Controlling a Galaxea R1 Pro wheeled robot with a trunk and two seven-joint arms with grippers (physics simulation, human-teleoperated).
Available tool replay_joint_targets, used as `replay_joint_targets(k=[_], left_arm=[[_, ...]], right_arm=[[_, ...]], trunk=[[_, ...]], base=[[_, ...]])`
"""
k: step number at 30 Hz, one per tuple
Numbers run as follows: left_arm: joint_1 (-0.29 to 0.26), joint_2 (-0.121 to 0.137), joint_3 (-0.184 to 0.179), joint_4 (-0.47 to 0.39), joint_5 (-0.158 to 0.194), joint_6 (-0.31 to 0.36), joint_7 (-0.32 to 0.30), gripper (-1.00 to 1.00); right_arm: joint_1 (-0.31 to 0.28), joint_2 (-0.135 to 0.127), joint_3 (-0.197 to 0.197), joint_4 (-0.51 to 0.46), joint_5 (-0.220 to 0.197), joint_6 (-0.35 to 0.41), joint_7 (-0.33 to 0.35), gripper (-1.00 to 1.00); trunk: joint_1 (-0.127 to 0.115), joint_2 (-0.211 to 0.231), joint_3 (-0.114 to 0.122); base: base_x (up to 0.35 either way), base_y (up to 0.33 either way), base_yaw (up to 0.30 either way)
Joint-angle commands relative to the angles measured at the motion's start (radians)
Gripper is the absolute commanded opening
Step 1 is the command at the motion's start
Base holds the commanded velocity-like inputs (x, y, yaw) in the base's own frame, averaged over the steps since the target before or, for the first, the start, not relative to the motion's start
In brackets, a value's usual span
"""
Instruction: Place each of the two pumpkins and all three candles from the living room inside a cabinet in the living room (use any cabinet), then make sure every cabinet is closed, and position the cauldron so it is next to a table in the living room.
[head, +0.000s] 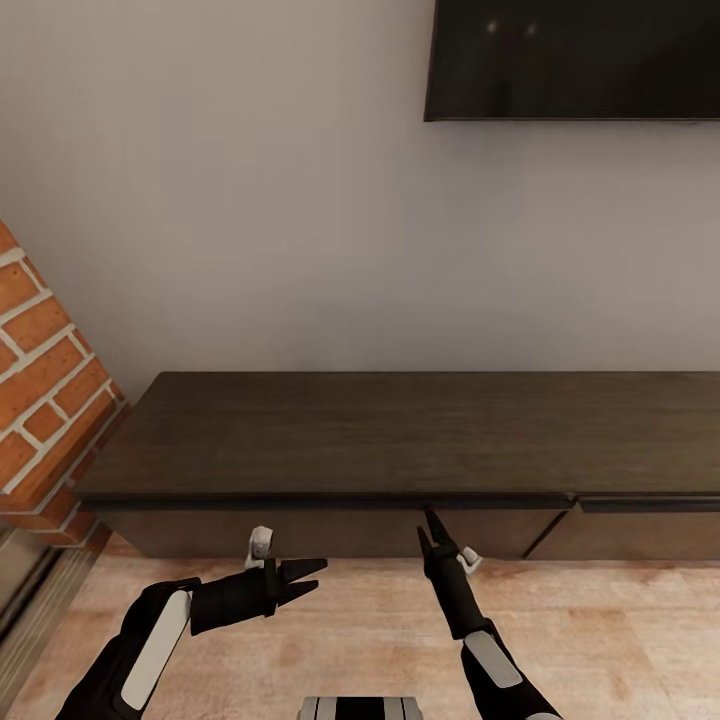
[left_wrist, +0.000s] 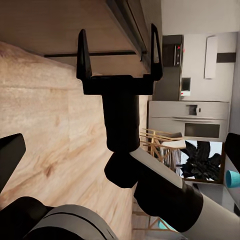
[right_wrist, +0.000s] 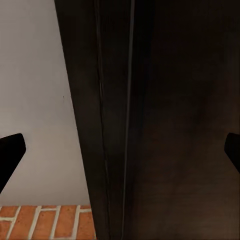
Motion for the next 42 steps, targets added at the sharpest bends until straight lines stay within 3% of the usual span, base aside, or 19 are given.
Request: replay_joint_targets(k=[1, 42], left_arm=[[0.0, 0.0, 0.0, 0.0, -0.002, 0.003, -0.004, 1.0], [0.0, 0.0, 0.0, 0.0, 0.006, -0.009, -0.004, 1.0]], right_arm=[[0.0, 0.001, -0.002, 0.001, -0.006, 0.008, 0.005, 1.0], [0.0, 0.0, -0.001, 0.001, -0.006, 0.012, 0.006, 1.0]], trunk=[[0.0, 0.0, -0.001], [0.001, -0.001, -0.008]], base=[[0.0, 0.0, 0.0], [0.029, 0.01, 0.0]])
